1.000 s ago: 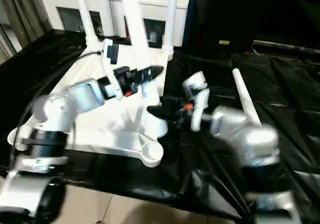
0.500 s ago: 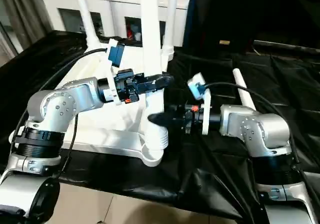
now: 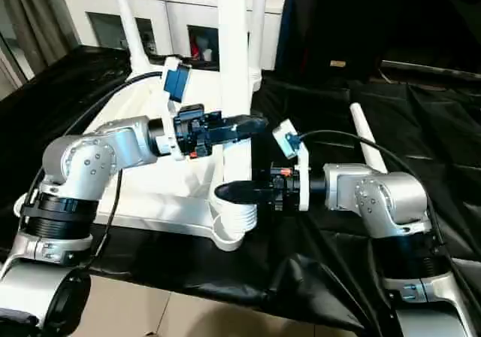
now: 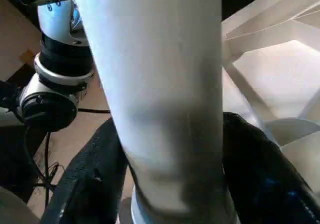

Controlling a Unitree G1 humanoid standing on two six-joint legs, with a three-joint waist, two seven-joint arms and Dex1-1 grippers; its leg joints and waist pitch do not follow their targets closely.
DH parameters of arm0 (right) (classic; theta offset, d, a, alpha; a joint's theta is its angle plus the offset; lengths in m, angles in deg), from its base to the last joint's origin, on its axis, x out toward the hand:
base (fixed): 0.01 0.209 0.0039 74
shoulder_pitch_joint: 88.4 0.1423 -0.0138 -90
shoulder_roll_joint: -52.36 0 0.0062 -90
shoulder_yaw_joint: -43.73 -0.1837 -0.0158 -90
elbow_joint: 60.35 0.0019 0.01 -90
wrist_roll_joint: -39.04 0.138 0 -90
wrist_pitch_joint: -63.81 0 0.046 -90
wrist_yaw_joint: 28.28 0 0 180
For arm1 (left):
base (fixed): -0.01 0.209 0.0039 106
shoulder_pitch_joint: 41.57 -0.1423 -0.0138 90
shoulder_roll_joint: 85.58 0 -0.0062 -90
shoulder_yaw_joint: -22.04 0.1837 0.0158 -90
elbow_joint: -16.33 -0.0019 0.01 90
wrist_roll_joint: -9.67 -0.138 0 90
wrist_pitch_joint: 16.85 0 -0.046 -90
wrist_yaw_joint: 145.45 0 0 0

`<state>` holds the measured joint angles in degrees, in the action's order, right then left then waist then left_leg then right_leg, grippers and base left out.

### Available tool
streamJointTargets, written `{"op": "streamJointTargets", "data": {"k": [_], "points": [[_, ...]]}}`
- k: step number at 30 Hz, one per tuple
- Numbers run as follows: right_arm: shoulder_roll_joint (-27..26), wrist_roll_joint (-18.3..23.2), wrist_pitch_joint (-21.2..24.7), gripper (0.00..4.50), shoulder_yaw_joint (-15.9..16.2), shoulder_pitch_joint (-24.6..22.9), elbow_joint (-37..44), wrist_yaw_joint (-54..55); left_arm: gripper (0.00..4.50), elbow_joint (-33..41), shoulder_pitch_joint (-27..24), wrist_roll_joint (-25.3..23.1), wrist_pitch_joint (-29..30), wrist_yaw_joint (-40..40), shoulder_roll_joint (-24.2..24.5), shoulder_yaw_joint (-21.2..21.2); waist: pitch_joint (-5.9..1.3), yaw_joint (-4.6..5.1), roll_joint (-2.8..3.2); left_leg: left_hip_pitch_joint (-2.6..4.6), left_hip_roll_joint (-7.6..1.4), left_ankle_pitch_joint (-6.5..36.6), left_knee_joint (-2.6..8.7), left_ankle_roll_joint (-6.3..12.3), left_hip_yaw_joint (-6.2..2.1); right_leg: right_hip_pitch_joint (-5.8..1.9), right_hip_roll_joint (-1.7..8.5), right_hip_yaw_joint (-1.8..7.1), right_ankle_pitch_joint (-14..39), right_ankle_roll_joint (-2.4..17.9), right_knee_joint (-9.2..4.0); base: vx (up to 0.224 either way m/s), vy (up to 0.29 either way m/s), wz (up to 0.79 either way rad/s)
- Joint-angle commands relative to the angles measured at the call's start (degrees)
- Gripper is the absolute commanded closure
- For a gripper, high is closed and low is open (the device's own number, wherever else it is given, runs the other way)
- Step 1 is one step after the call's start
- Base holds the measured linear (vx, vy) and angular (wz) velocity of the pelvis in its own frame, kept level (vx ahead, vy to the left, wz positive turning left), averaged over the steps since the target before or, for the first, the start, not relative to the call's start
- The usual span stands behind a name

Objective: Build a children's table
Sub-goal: Pick table leg, then insert table leg to table base

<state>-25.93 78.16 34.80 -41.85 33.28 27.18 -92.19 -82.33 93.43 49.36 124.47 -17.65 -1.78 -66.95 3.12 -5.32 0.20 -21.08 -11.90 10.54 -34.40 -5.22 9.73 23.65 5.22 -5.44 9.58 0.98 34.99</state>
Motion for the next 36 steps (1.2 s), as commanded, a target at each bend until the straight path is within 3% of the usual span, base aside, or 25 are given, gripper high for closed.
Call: {"op": "streamJointTargets", "data": {"k": [1,2,9,10,16,19,20,22,23,25,27,30,31,32,33,34,35,36], "points": [[0.5,0.0,-1.0,2.03,0.1,0.4,-0.1,0.2,2.62,1.7,0.2,0.8,0.5,-1.3,-0.3,1.4,-4.35,-0.32,-0.33,0.04,-0.55,6.7,3.42,1.77,0.18,-4.21,2.45,2.46,12.7,10.2,-4.21,0.0,0.0,0.0],[0.6,0.0,-1.3,2.1,0.1,0.3,0.0,0.0,2.62,1.6,0.2,0.8,0.5,-1.4,-0.2,1.5,-4.37,-0.39,-0.04,0.08,-0.57,6.6,3.4,1.72,0.15,-4.15,2.46,2.47,12.4,10.3,-4.19,0.0,0.0,0.0],[0.6,0.2,-2.2,2.4,0.1,-0.2,0.5,-0.8,2.62,1.5,0.3,0.7,0.5,-1.7,-0.2,1.7,-4.42,-0.32,-0.21,0.05,-0.57,6.4,3.35,2.0,0.17,-4.24,2.39,2.47,10.5,11.2,-4.0,0.0,0.0,0.0],[0.5,0.1,-2.4,2.43,0.1,-0.3,0.5,-0.9,2.27,1.4,0.3,0.6,0.5,-1.4,-0.3,1.7,-4.42,-0.31,-0.2,0.05,-0.6,6.4,3.38,2.01,0.13,-4.26,2.39,2.47,10.5,11.2,-3.95,0.0,0.0,0.0],[-0.7,0.0,-4.8,2.51,-0.9,-1.9,1.1,0.3,1.71,-0.6,0.9,0.6,-0.8,3.7,-2.4,-1.7,-4.39,-0.36,-0.24,0.02,-0.58,6.7,3.32,2.0,0.2,-4.25,2.41,2.47,11.5,10.9,-4.18,0.0,0.0,0.0],[-4.0,0.2,-8.5,2.54,-4.8,-3.1,1.2,4.3,1.46,0.6,-0.2,0.4,-10.2,4.9,-4.7,-5.5,-4.42,-0.32,-0.32,-0.29,-0.45,6.7,3.26,2.08,0.2,-4.37,2.57,2.38,11.6,10.8,-4.33,0.0,0.0,0.0],[-6.5,0.5,-10.4,2.55,-7.6,-3.4,0.7,7.8,1.46,1.8,-0.6,1.4,-14.9,7.6,-7.2,-8.9,-4.51,-0.31,-0.37,-0.28,-0.52,6.3,3.34,2.05,0.09,-4.39,2.56,2.32,11.5,10.6,-4.37,0.0,0.0,0.0],[-7.6,0.5,-11.5,2.56,-8.7,-3.5,0.5,9.3,1.47,2.4,-0.6,2.9,-15.8,9.0,-8.6,-10.9,-4.55,-0.21,-0.36,-0.14,-0.59,6.6,3.29,1.68,0.11,-4.37,2.63,2.31,11.7,10.7,-4.23,0.0,0.0,0.0],[-9.5,0.5,-13.6,2.56,-10.4,-3.7,0.2,12.1,1.47,3.5,-1.0,4.5,-17.2,9.8,-9.8,-12.9,-4.47,-0.16,-0.66,-0.14,-0.61,6.7,3.33,1.9,0.19,-4.27,2.58,2.35,11.7,10.9,-4.3,0.0,0.0,0.0],[-11.4,-0.3,-16.3,2.56,-11.7,-4.1,0.0,15.4,1.47,4.8,-1.9,4.8,-17.6,8.7,-9.5,-13.1,-4.44,-0.21,-0.46,-0.1,-0.6,6.6,3.41,2.06,0.2,-4.13,2.54,2.32,12.3,10.5,-4.28,0.0,0.0,0.0],[-13.1,-2.4,-20.0,2.57,-12.3,-4.5,-0.4,19.3,1.47,6.6,-3.5,3.2,-16.7,5.9,-7.0,-10.8,-4.35,0.05,-0.57,0.0,-0.63,6.6,3.63,1.91,0.21,-3.87,2.46,2.33,13.7,9.2,-4.4,0.0,0.0,0.0],[-13.9,-4.9,-22.8,2.57,-12.1,-4.7,-0.7,21.8,1.47,8.1,-5.0,0.5,-16.7,3.3,-4.3,-7.7,-4.31,0.13,-0.16,0.32,-0.79,6.4,3.74,1.54,0.15,-3.57,2.36,2.48,13.6,8.5,-4.29,0.0,0.0,0.0],[-13.3,-11.2,-27.9,2.57,-9.6,-5.5,-1.6,24.9,1.47,9.4,-8.3,-10.4,-21.3,-1.9,4.1,3.2,-4.28,0.3,-0.56,0.23,-0.73,6.7,3.88,1.39,0.13,-3.68,2.22,2.45,13.7,7.7,-4.33,0.0,0.0,0.0],[-12.9,-13.9,-30.0,2.57,-8.5,-5.8,-2.0,26.2,1.47,9.3,-9.7,-15.3,-23.6,-4.1,7.9,8.0,-4.05,0.44,-0.18,0.33,-0.89,7.6,4.16,1.06,0.01,-3.36,2.17,2.59,15.7,5.9,-4.32,0.0,0.0,0.0],[-12.9,-15.1,-31.0,2.57,-8.2,-6.1,-2.3,27.0,1.47,8.9,-10.6,-19.3,-25.4,-5.0,10.8,11.4,-4.12,0.36,-0.08,0.34,-0.86,7.4,4.24,0.5,-0.26,-3.46,2.3,2.54,15.9,5.4,-4.12,0.0,0.0,0.0],[-12.8,-15.8,-31.6,2.57,-8.0,-6.2,-2.5,27.5,1.47,8.5,-11.1,-21.5,-26.6,-5.5,12.3,13.2,-4.06,0.58,0.08,0.61,-0.78,8.0,4.23,-0.18,-0.01,-3.29,2.28,2.74,16.5,4.9,-4.33,0.0,0.0,0.0],[-12.7,-17.9,-33.6,2.57,-7.6,-6.6,-2.9,29.4,1.47,7.6,-12.7,-27.2,-30.0,-6.8,16.4,17.7,-4.06,0.66,0.04,0.53,-0.8,8.2,4.3,-0.41,-0.02,-3.37,2.35,2.86,16.1,4.8,-4.33,0.0,0.0,0.0],[-12.7,-18.0,-33.7,2.57,-7.5,-6.6,-2.9,29.5,1.47,7.6,-12.7,-27.4,-30.2,-6.9,16.6,17.9,-4.08,0.66,0.2,0.57,-0.79,8.3,4.27,-0.71,0.02,-3.35,2.36,2.89,15.8,4.9,-4.21,0.0,0.0,0.0]]}}
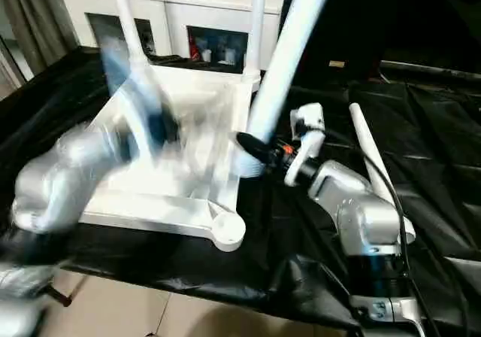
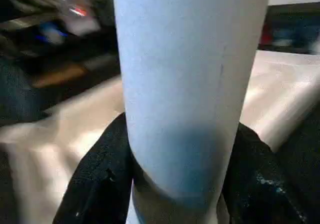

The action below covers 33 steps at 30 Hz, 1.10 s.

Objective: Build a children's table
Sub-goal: Insert table leg to table base

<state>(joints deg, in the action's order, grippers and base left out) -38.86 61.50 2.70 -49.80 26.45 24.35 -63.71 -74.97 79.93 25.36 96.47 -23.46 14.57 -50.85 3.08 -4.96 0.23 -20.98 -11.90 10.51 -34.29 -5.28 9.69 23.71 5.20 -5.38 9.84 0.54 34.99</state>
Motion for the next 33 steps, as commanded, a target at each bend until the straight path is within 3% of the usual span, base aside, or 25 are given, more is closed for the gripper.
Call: {"op": "streamJointTargets", "data": {"k": [1,5,9,10,14,15,20,31,33], "points": [[0.4,-2.5,-2.9,2.57,0.9,-0.2,-0.3,2.0,1.47,0.4,-0.2,-5.1,-3.2,-2.0,2.0,3.4,-4.17,0.32,0.24,0.54,-0.74,8.0,4.11,-0.99,0.15,-3.48,2.37,2.89,13.5,6.2,-3.98,0.0,0.0,0.0],[0.3,-3.8,-4.4,2.57,1.5,-1.9,-0.4,3.0,1.47,0.9,-2.7,-7.2,-4.8,-3.9,5.6,6.0,-4.14,0.41,0.31,0.52,-0.8,8.9,4.14,-0.82,0.23,-3.57,2.36,2.95,10.3,9.3,-3.51,0.0,0.0,0.0],[0.2,-4.3,-4.8,2.57,2.2,-2.7,0.0,2.3,1.47,-0.5,-3.2,-9.3,-6.5,-5.6,7.4,8.1,-4.01,0.52,0.3,0.46,-0.73,10.3,4.21,-0.52,0.22,-3.59,2.4,2.99,12.7,8.8,-3.76,0.0,0.0,0.0],[0.6,-4.4,-4.8,2.57,2.9,-3.3,0.5,1.4,1.76,-2.1,-3.2,-10.5,-7.4,-5.9,7.7,8.6,-3.97,0.62,0.23,0.45,-0.69,10.4,4.19,-0.49,0.24,-3.49,2.31,3.0,13.0,8.6,-3.88,0.0,0.0,0.0],[1.2,-4.2,-4.6,2.57,3.8,-3.9,0.9,0.3,1.89,-4.2,-2.9,-11.1,-7.2,-7.5,8.1,9.2,-3.93,0.76,0.3,0.45,-0.68,11.1,4.22,-0.57,0.2,-3.5,2.37,2.99,13.7,8.8,-3.94,0.0,0.0,0.0],[1.3,-4.1,-4.5,2.57,3.9,-3.9,0.9,0.1,2.16,-4.4,-2.9,-11.1,-7.1,-7.9,8.3,9.3,-3.91,0.82,0.28,0.42,-0.64,11.4,4.22,-0.57,0.21,-3.52,2.38,2.98,14.1,8.8,-4.0,0.0,0.0,0.0],[1.5,-4.6,-4.6,2.57,4.5,-4.5,1.3,-0.5,2.43,-8.3,-2.3,-13.4,-9.1,-7.9,8.7,10.7,-3.95,1.07,0.35,0.48,-0.65,12.0,4.2,-0.47,0.11,-3.47,2.39,2.92,15.2,8.6,-4.1,0.0,0.0,0.0],[1.8,-4.8,-4.9,2.57,5.2,-4.6,1.3,-1.2,3.23,-11.8,-1.6,-15.5,-10.6,-8.0,7.9,10.6,-4.08,1.47,0.41,0.34,-0.69,11.0,4.07,0.05,0.07,-3.62,2.46,2.93,13.1,9.9,-3.89,0.0,0.0,0.0],[1.7,-4.8,-4.9,2.57,5.2,-4.6,1.3,-1.3,3.59,-12.4,-1.5,-15.7,-10.8,-7.2,7.5,10.1,-4.08,1.47,0.39,0.36,-0.69,10.9,4.04,0.11,0.1,-3.6,2.43,2.92,12.7,10.2,-3.86,0.0,0.0,0.0]]}}
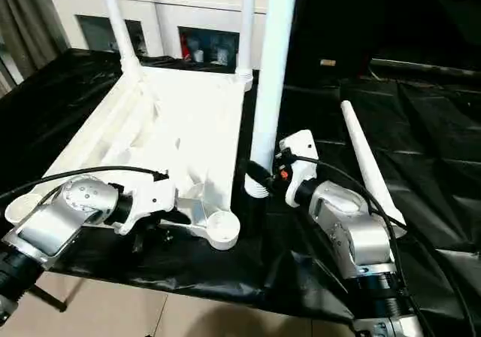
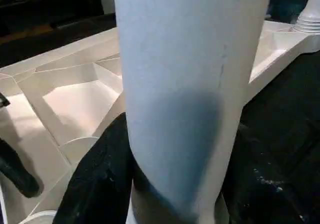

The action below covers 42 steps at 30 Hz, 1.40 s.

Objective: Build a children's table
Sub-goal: Insert table leg to table base

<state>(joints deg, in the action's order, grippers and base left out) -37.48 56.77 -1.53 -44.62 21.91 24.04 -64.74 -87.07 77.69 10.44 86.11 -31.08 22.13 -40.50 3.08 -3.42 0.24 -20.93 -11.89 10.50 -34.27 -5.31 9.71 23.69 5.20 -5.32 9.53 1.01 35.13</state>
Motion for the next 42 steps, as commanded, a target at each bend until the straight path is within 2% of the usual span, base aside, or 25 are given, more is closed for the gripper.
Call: {"op": "streamJointTargets", "data": {"k": [1,2,4,7,8,9,11,14,20,27,28,30,37,38,40,41,42], "points": [[0.4,-0.1,-0.6,2.57,0.0,-0.1,1.7,-0.3,3.61,-0.3,0.7,-0.7,-0.5,0.5,-0.2,-0.3,-4.09,-0.09,0.39,0.31,-0.71,11.0,4.03,0.13,0.05,-3.6,2.46,2.87,13.0,9.8,-3.96,0.0,0.0,0.0],[0.3,0.0,-0.6,2.57,0.0,0.0,1.6,-0.3,3.63,-0.2,0.8,-0.4,0.5,0.7,-0.5,-0.7,-4.07,-0.09,0.26,0.29,-0.7,11.0,4.03,0.19,0.1,-3.59,2.47,2.88,13.2,9.8,-4.03,0.0,0.0,0.0],[0.2,0.2,-0.5,2.57,-0.1,0.1,1.6,-0.2,4.0,-0.1,0.8,-0.1,2.7,1.5,-1.0,-1.3,-4.01,-0.07,0.33,0.32,-0.76,11.4,4.05,0.08,0.1,-3.57,2.53,2.89,13.8,9.9,-4.03,0.0,0.0,0.0],[-0.7,1.4,0.3,2.57,-0.9,0.3,1.3,0.5,4.09,-0.1,1.3,2.1,9.7,6.1,-4.9,-4.7,-3.98,-0.06,0.29,0.41,-0.77,11.8,4.0,0.05,0.22,-3.5,2.56,2.9,15.1,9.8,-4.18,0.0,0.0,0.0],[-1.4,1.9,0.9,2.57,-1.4,0.5,1.1,1.0,4.23,-0.2,1.5,3.3,12.4,8.9,-7.5,-6.3,-4.05,-0.17,0.27,0.3,-0.76,11.3,3.91,0.19,0.12,-3.62,2.65,2.83,14.8,9.9,-4.19,0.0,0.0,0.0],[-1.4,1.9,0.9,2.57,-1.4,0.5,1.1,1.0,4.23,-0.2,1.5,3.3,12.4,8.9,-7.5,-6.3,-4.04,-0.04,0.2,0.15,-0.75,11.2,3.9,0.18,0.19,-3.68,2.62,2.85,14.3,10.2,-4.03,0.0,0.0,0.0],[-1.6,1.8,0.9,2.57,-1.4,0.6,0.9,1.2,4.32,-0.4,1.6,3.5,14.3,11.2,-9.5,-6.8,-4.14,0.32,-0.14,-0.55,-0.49,9.9,3.88,0.58,-0.06,-4.19,2.61,2.58,15.0,9.0,-4.16,0.0,0.0,0.0],[-2.3,2.2,1.4,2.57,-1.2,0.9,0.6,1.3,4.46,-1.5,1.8,2.3,17.7,16.1,-13.6,-6.9,-4.27,0.87,-0.11,-0.56,-0.35,8.5,3.55,1.53,-0.01,-4.15,2.47,2.63,13.1,9.2,-4.21,0.0,0.0,0.0],[-1.9,1.8,1.3,2.57,-0.6,1.4,0.2,0.7,4.5,-1.8,1.6,0.4,15.9,16.4,-15.3,-5.1,-4.22,0.83,-0.11,-0.28,-0.48,8.3,3.51,2.82,0.08,-3.87,2.28,2.64,13.0,9.7,-4.47,0.0,0.0,0.0],[-1.1,0.4,1.0,2.57,1.3,2.6,-2.2,-1.5,4.5,-3.2,1.5,0.0,11.5,15.7,-14.5,-4.7,-4.07,0.7,0.04,-0.14,-0.53,10.6,3.71,2.07,-0.01,-3.73,2.35,2.52,16.2,8.9,-4.8,0.0,0.0,0.0],[-1.1,0.3,1.2,2.57,1.7,2.8,-2.6,-1.7,4.5,-3.4,1.5,0.1,11.3,15.5,-14.4,-4.9,-4.07,0.76,-0.22,-0.22,-0.49,10.7,3.68,2.01,0.01,-3.79,2.37,2.51,16.6,8.8,-4.86,0.0,0.0,0.0],[-0.8,-0.7,2.1,2.57,3.2,3.4,-4.0,-2.3,4.5,-3.9,1.5,0.3,10.7,15.1,-14.2,-5.2,-4.09,0.66,-0.11,-0.13,-0.56,10.5,3.69,1.99,-0.02,-3.71,2.42,2.57,16.3,8.9,-4.76,0.0,0.0,0.0],[0.0,-1.4,3.8,2.57,4.0,3.9,-4.3,-2.5,4.5,-5.9,2.2,0.3,9.4,14.6,-14.0,-5.7,-4.04,0.65,-0.21,-0.16,-0.53,10.3,3.73,1.81,0.0,-3.77,2.39,2.6,16.0,9.0,-4.69,0.0,0.0,0.0],[0.1,-1.4,3.9,2.57,4.0,4.1,-4.5,-2.7,4.5,-6.2,2.3,0.3,9.2,14.5,-13.9,-5.7,-4.04,0.66,0.16,-0.09,-0.52,10.6,3.71,1.78,0.0,-3.7,2.41,2.59,16.2,8.9,-4.81,0.0,0.0,0.0],[0.3,-1.5,3.6,2.57,4.0,4.5,-5.2,-2.9,4.5,-6.7,2.6,0.4,8.8,14.3,-13.9,-5.8,-4.06,0.65,0.03,-0.1,-0.54,10.8,3.75,1.75,-0.03,-3.76,2.4,2.58,16.2,8.9,-4.78,0.0,0.0,0.0],[0.3,-1.5,3.4,2.57,4.0,4.7,-5.6,-3.0,4.5,-6.9,2.7,0.5,8.7,14.1,-13.9,-5.9,-4.05,0.72,0.39,-0.03,-0.54,11.3,3.74,1.6,-0.03,-3.67,2.41,2.57,16.3,9.1,-4.85,0.0,0.0,0.0],[0.3,-1.6,3.1,2.57,4.0,4.9,-6.2,-2.9,4.5,-7.2,2.9,0.5,8.5,13.8,-14.0,-5.9,-4.05,0.7,0.39,0.04,-0.52,11.7,3.71,1.5,-0.03,-3.66,2.45,2.55,16.6,9.2,-4.93,0.0,0.0,0.0]]}}
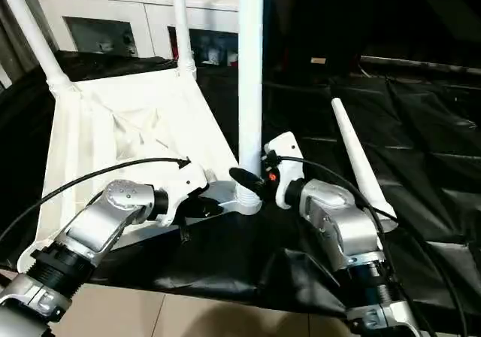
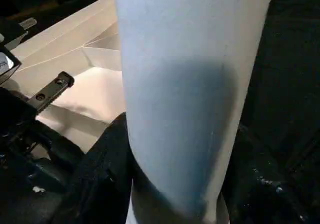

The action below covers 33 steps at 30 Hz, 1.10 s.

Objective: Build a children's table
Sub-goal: Insert table leg to table base

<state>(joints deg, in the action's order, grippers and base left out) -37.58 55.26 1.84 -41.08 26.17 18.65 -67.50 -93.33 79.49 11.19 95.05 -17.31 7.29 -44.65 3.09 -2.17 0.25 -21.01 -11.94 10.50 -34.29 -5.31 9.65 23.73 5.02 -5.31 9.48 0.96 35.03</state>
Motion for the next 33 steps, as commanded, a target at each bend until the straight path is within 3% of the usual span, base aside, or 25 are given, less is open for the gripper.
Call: {"op": "streamJointTargets", "data": {"k": [1,2,12,19,21,25,30,33], "points": [[0.4,-0.1,-0.3,2.57,0.3,0.7,-1.0,-0.2,4.5,-1.0,1.2,-0.2,-0.5,0.0,0.9,-1.7,-4.05,-0.49,0.27,0.02,-0.45,11.7,3.73,1.47,0.04,-3.77,2.6,2.53,16.7,9.2,-4.84,0.0,0.0,0.0],[-0.1,0.1,-0.5,2.57,0.0,1.1,-2.0,0.0,4.5,-1.4,1.5,-0.1,-0.7,-0.2,0.8,-1.8,-4.05,-0.53,0.63,0.13,-0.46,12.0,3.76,1.31,-0.01,-3.72,2.58,2.5,16.8,9.3,-4.86,0.0,0.0,0.0],[-3.6,5.1,-1.0,2.57,-5.0,1.8,-8.0,-1.5,4.5,-2.9,2.3,0.0,-1.7,-1.1,0.7,-1.8,-4.08,-0.5,0.57,0.23,-0.61,13.0,3.87,1.27,-0.09,-3.72,2.72,2.4,16.8,10.1,-4.9,0.0,0.0,0.0],[-5.2,7.8,-4.0,2.58,-8.4,-1.7,-9.8,-3.1,4.5,-3.4,2.5,0.0,-2.1,-0.9,0.5,-2.2,-4.11,-0.69,0.53,0.09,-0.62,12.6,3.88,1.62,-0.06,-3.79,2.81,2.37,17.2,9.8,-4.96,0.0,0.0,0.0],[-6.0,7.9,-6.2,2.58,-9.1,-3.4,-10.7,-3.0,4.5,-3.6,2.6,-0.1,-2.3,-0.8,0.3,-2.3,-4.06,-0.77,0.79,0.17,-0.63,13.0,3.89,1.59,-0.05,-3.62,2.84,2.37,17.9,9.6,-5.12,0.0,0.0,0.0],[-7.3,7.7,-10.1,2.58,-9.9,-5.5,-12.0,-2.8,4.5,-4.2,2.9,-0.2,-2.8,-0.5,0.0,-2.3,-4.08,-0.86,0.66,0.19,-0.7,13.3,4.04,1.55,-0.1,-3.62,2.79,2.37,17.7,9.8,-5.06,0.0,0.0,0.0],[-9.3,6.5,-17.7,2.58,-11.1,-7.9,-14.4,-1.1,4.5,-4.7,3.3,-0.3,-3.3,-0.1,-0.2,-2.5,-3.86,-0.98,1.04,0.37,-0.61,15.7,4.18,1.4,-0.13,-3.38,2.89,2.26,21.3,9.0,-5.59,0.0,0.0,0.0],[-9.5,5.0,-21.5,2.59,-10.6,-8.9,-15.0,-0.7,4.5,-5.0,3.5,-0.5,-3.6,-0.1,-0.2,-2.5,-3.77,-0.88,0.93,0.39,-0.6,16.7,4.3,1.36,-0.23,-3.36,2.84,2.14,23.4,8.1,-5.85,0.0,0.0,0.0]]}}
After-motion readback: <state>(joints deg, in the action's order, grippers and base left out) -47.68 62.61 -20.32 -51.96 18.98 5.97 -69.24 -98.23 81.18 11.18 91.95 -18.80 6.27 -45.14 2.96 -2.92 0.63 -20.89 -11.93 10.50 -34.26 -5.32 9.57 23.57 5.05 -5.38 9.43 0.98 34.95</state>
